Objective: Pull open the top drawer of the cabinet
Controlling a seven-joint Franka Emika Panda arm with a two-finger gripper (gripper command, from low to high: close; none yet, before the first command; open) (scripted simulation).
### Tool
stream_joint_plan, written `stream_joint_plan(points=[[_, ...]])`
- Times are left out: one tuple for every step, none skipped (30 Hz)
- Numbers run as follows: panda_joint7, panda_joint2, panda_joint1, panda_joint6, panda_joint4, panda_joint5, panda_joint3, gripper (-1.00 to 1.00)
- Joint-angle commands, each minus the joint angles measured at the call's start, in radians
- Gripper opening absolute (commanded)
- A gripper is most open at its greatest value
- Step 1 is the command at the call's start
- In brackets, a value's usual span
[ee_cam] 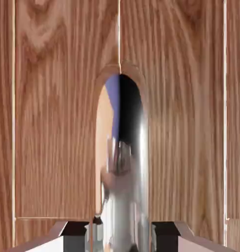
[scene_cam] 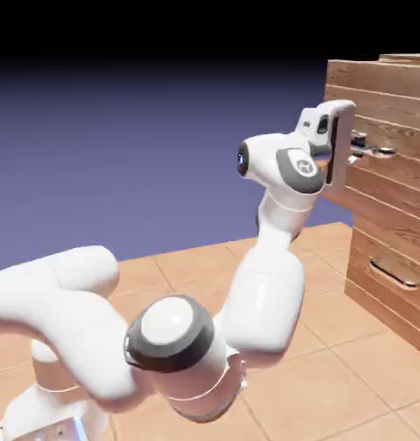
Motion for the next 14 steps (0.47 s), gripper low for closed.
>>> stream_joint_plan(points=[[0.005,-0.005,-0.025,-0.011,-0.036,0.004,0.005,-1.00],[0.008,-0.010,-0.050,-0.022,-0.073,0.012,0.011,-1.00],[0.011,-0.015,-0.076,-0.034,-0.109,0.021,0.018,-1.00],[0.014,-0.021,-0.102,-0.043,-0.145,0.031,0.025,-1.00],[0.016,-0.027,-0.128,-0.054,-0.181,0.042,0.032,-1.00],[0.018,-0.033,-0.155,-0.065,-0.217,0.054,0.041,-1.00],[0.019,-0.041,-0.182,-0.074,-0.254,0.067,0.050,-1.00],[0.021,-0.048,-0.210,-0.083,-0.290,0.081,0.059,-1.00],[0.021,-0.057,-0.238,-0.092,-0.326,0.096,0.070,-1.00],[0.021,-0.065,-0.264,-0.099,-0.359,0.111,0.080,-1.00],[0.021,-0.065,-0.264,-0.099,-0.359,0.111,0.080,1.00],[0.021,-0.065,-0.264,-0.099,-0.359,0.111,0.080,1.00],[0.026,-0.069,-0.300,-0.100,-0.395,0.134,0.095,1.00],[0.031,-0.072,-0.336,-0.102,-0.431,0.157,0.110,1.00]])
